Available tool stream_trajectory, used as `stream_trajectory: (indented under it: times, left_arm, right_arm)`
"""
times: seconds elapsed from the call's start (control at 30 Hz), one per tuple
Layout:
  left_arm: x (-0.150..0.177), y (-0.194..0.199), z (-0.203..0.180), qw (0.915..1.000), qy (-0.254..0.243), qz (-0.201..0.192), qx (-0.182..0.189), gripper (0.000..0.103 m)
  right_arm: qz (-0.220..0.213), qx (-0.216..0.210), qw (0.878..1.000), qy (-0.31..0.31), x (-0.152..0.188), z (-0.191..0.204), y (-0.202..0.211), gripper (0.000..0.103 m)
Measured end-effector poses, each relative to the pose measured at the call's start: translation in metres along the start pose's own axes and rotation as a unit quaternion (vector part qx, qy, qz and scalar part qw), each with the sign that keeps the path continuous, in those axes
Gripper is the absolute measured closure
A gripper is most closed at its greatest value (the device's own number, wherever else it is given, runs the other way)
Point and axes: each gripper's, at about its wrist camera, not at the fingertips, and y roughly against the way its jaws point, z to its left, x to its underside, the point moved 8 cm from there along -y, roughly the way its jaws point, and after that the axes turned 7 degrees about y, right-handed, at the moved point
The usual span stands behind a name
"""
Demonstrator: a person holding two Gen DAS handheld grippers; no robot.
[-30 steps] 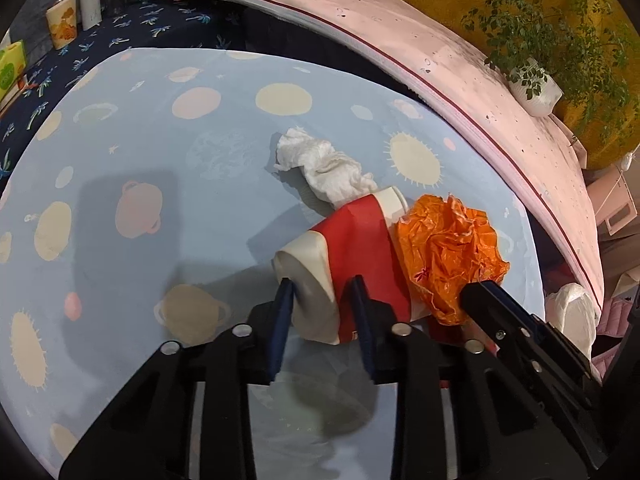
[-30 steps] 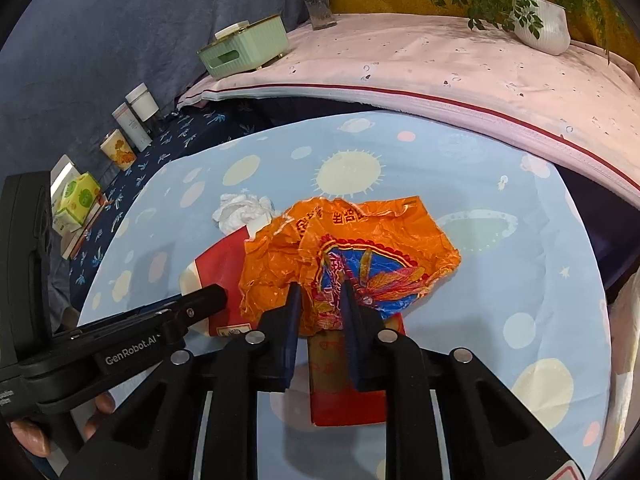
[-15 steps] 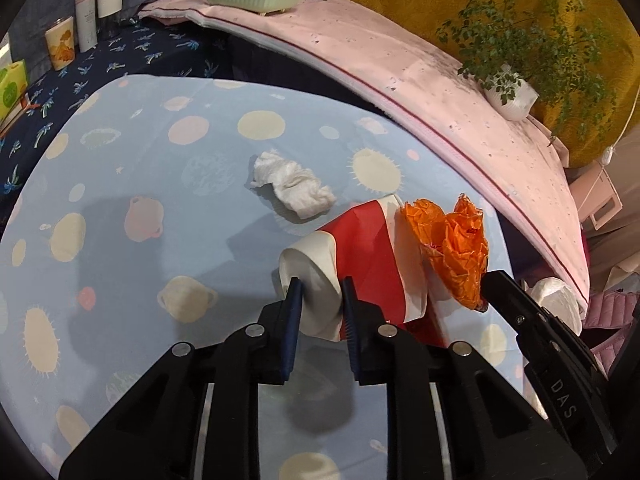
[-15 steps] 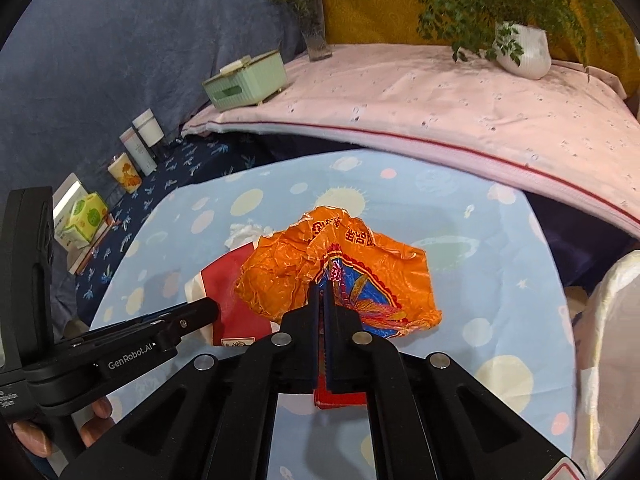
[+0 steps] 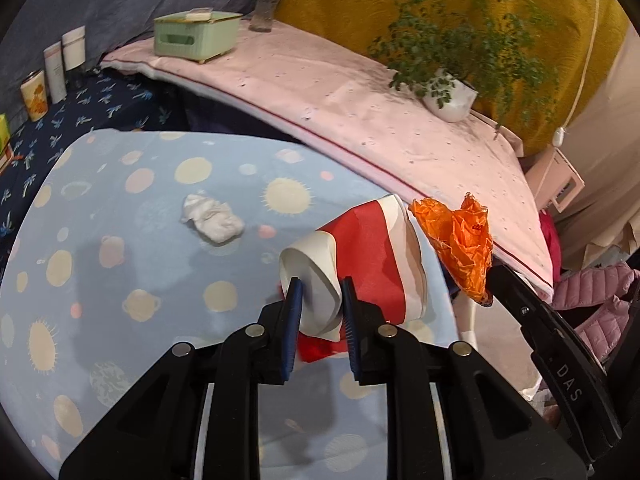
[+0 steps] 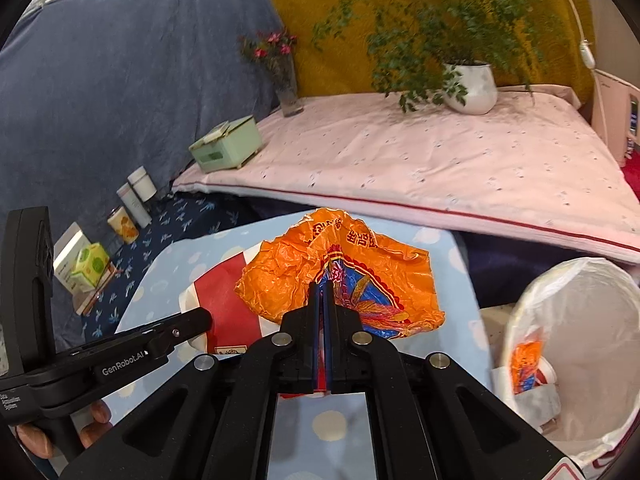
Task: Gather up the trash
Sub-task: 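Carry the cup and wrapper over the trash bin and open both grippers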
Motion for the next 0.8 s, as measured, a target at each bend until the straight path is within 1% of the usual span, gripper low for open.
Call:
stream_trajectory:
  times: [0.17, 0.33, 0.4, 0.43, 0.5, 0.8]
  left_arm:
    - [0.007, 0.002, -0.039, 0.9995, -0.028, 0.000, 0.015, 0.083]
    - [0.021, -0.001, -0.084, 0.9976, -0.062, 0.008, 0.030, 0.083]
    - [0.028, -0.004, -0.101, 0.9964, -0.077, 0.012, 0.035, 0.083]
    - [0.032, -0.005, -0.109, 0.9957, -0.083, 0.014, 0.038, 0.083]
    - [0.040, -0.009, -0.125, 0.9942, -0.097, 0.021, 0.044, 0.083]
    - [0.066, -0.031, -0.183, 0.9867, -0.145, 0.045, 0.057, 0.083]
  right_arm:
    - [-0.016, 0.020, 0.999, -0.020, 0.001, -0.035, 0.026, 0.101]
    - [-0.028, 0.042, 0.998, -0.047, 0.007, -0.072, 0.050, 0.101]
    - [-0.033, 0.051, 0.996, -0.062, 0.010, -0.091, 0.061, 0.101]
    - [-0.033, 0.051, 0.996, -0.062, 0.010, -0.091, 0.061, 0.101]
    - [-0.036, 0.058, 0.995, -0.074, 0.014, -0.107, 0.068, 0.101]
    - [-0.040, 0.095, 0.986, -0.129, 0.038, -0.177, 0.091, 0.101]
